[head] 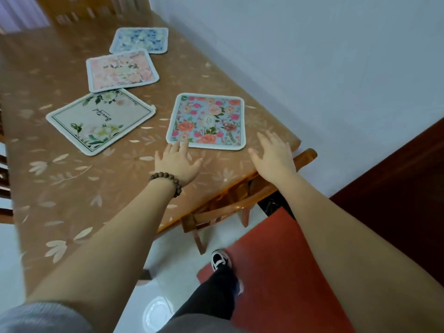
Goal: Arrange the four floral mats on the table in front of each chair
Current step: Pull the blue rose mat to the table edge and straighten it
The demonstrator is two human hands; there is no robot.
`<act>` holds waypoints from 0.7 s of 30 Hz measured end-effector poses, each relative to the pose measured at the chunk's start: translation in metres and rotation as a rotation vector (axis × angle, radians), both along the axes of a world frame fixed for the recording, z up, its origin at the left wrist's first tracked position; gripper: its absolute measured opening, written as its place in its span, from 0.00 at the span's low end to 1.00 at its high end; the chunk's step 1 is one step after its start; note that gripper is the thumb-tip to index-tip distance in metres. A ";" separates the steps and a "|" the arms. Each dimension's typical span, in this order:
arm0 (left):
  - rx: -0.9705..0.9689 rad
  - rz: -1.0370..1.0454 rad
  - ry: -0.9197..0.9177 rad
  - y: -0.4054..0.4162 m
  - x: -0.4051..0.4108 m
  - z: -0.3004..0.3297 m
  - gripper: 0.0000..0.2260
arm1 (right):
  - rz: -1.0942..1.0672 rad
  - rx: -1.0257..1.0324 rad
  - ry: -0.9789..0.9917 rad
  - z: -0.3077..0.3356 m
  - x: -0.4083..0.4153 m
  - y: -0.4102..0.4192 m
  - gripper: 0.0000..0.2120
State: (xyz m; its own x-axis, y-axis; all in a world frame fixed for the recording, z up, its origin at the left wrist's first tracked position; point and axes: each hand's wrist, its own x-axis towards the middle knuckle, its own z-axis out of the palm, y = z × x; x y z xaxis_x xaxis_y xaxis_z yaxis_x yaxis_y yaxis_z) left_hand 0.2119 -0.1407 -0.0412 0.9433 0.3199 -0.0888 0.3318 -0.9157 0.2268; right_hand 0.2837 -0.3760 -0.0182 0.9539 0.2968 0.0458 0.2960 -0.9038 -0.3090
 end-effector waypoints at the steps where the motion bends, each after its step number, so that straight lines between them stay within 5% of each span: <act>1: -0.001 0.015 -0.004 0.002 0.011 -0.003 0.32 | 0.018 0.003 -0.001 -0.003 0.014 0.003 0.27; 21: -0.038 0.265 0.063 0.044 0.158 -0.045 0.34 | 0.274 -0.046 0.196 -0.063 0.208 0.058 0.28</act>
